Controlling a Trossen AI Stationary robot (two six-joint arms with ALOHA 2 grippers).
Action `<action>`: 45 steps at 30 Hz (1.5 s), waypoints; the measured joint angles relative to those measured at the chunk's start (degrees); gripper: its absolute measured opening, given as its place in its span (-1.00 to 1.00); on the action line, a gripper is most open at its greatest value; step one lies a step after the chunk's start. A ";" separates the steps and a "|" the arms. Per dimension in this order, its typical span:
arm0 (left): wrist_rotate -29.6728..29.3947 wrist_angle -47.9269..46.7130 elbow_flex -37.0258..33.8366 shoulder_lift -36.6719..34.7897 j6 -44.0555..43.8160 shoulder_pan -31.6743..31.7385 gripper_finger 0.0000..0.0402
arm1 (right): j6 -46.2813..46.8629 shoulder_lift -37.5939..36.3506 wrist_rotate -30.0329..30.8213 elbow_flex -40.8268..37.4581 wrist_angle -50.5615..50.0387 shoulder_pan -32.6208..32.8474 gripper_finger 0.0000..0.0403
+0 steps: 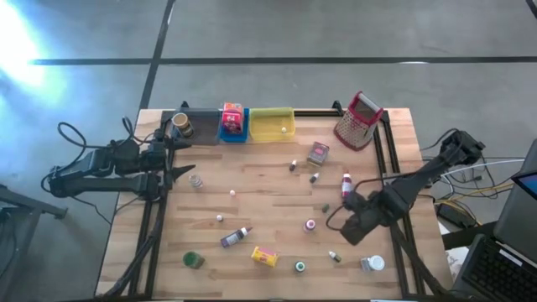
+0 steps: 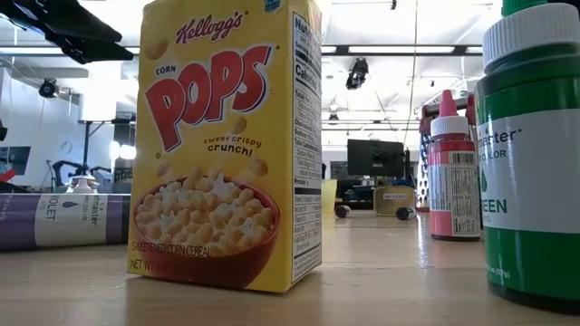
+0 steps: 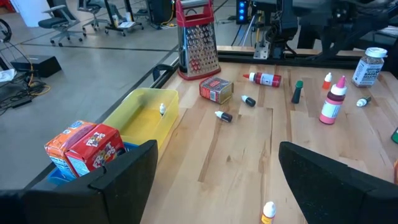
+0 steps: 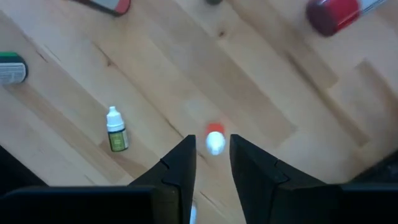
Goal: Pick & Place Kitchen Items
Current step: Put the right orange food coloring bottle into the yellow bin
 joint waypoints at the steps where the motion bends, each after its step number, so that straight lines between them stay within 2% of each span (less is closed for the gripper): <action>1: -0.01 0.00 0.00 0.00 0.01 0.01 0.69 | 0.62 0.00 -0.01 -0.67 1.19 0.50 -0.55; 11: -0.01 0.00 -0.01 0.00 0.01 0.01 0.69 | 9.83 0.04 1.30 -4.51 4.19 5.52 -0.39; 20: -0.01 0.00 0.00 -0.01 0.01 0.01 0.69 | 14.98 0.07 1.53 -6.34 5.57 7.50 -0.30; 34: -0.01 0.00 0.00 0.00 0.00 0.02 0.69 | 14.89 0.11 2.77 -8.57 8.97 7.59 -0.46; 45: -0.01 0.00 0.00 -0.01 0.00 0.01 0.69 | 15.21 0.11 2.74 -11.24 12.38 7.59 -0.31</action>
